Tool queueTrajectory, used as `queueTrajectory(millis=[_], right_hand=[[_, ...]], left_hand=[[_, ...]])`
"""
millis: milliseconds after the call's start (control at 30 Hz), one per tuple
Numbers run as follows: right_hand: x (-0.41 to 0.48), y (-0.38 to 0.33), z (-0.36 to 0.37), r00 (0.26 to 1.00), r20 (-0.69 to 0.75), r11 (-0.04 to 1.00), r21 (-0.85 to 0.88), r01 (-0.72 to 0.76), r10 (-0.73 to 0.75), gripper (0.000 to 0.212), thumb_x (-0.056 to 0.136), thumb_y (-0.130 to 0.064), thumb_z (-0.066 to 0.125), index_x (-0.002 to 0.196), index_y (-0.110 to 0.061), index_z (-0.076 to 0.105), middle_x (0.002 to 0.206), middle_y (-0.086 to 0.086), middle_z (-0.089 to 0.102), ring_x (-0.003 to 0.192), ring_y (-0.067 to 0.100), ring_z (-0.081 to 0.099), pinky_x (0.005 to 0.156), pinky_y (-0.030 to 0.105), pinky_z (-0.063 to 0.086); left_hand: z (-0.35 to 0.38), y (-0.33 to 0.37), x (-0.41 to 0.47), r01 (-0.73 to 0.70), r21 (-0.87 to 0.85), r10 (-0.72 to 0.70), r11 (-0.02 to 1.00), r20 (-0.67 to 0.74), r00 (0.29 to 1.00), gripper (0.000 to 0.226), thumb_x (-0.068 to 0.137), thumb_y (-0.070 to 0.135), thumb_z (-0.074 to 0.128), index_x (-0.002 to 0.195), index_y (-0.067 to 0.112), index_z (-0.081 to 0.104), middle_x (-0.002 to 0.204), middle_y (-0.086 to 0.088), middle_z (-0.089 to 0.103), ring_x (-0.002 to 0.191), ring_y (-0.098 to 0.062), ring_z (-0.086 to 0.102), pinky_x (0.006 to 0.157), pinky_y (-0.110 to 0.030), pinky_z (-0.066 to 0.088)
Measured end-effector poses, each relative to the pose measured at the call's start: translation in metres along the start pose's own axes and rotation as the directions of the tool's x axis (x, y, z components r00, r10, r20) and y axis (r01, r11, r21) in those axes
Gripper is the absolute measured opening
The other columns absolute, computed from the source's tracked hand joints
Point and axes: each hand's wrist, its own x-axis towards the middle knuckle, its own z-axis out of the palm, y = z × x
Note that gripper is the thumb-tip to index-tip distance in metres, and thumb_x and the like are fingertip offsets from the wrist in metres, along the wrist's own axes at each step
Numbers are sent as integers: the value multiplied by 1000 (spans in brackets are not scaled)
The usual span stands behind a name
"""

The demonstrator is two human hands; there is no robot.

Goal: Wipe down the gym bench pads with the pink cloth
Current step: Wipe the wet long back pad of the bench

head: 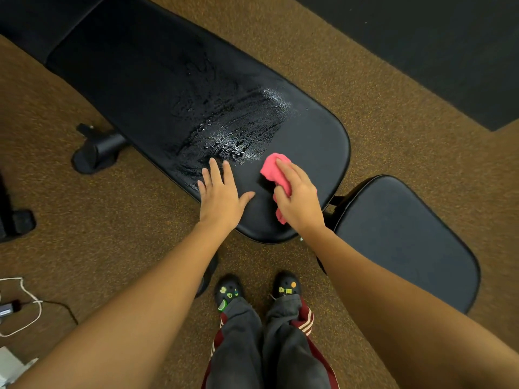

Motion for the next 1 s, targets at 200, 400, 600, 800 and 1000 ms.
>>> queueTrajectory(millis=[200, 400, 600, 800, 1000], right_hand=[[4, -32, -5, 971, -139, 960, 230, -159, 194, 48, 89, -15, 47, 136, -20, 48, 127, 4, 58, 115, 18, 56, 102, 35, 43], [11, -53, -6, 959, -175, 945, 282, -167, 222, 38, 93, -24, 49, 131, -27, 52, 105, -5, 66, 91, -2, 61, 86, 17, 49], [23, -58, -2, 962, -158, 946, 274, -174, 223, 36, 93, -35, 53, 128, -24, 55, 110, -4, 66, 102, 11, 61, 90, 25, 48], [42, -56, -9, 975, -121, 970, 185, -161, 185, 38, 96, -29, 51, 132, -18, 52, 117, 1, 55, 88, -13, 51, 68, -7, 33], [72, -38, -9, 987, -160, 997, -62, -44, 34, 44, 95, -27, 53, 135, -10, 50, 129, 10, 48, 122, 25, 35, 101, 27, 33]], left_hand=[[-39, -26, -12, -82, -85, 74, 993, -97, 993, 54, 99, 25, 42, 146, 8, 24, 156, -14, 13, 143, -31, 16, 116, -39, 18], [-70, -44, -7, -169, -122, 130, 978, -274, 953, 31, 94, 7, 48, 124, 6, 55, 117, -13, 59, 106, -30, 57, 95, -43, 44], [-81, -51, 3, -135, -86, 101, 987, -316, 943, 14, 91, 14, 57, 99, 7, 66, 93, -8, 67, 84, -27, 63, 86, -42, 47], [-89, -48, 20, -106, 32, 111, 994, -333, 936, 23, 95, 23, 49, 102, 12, 68, 100, -6, 69, 94, -27, 61, 87, -41, 42], [-89, -30, 52, -83, 41, 88, 996, -159, 983, 49, 95, 32, 49, 139, 13, 41, 147, -9, 34, 132, -29, 34, 108, -43, 29]])
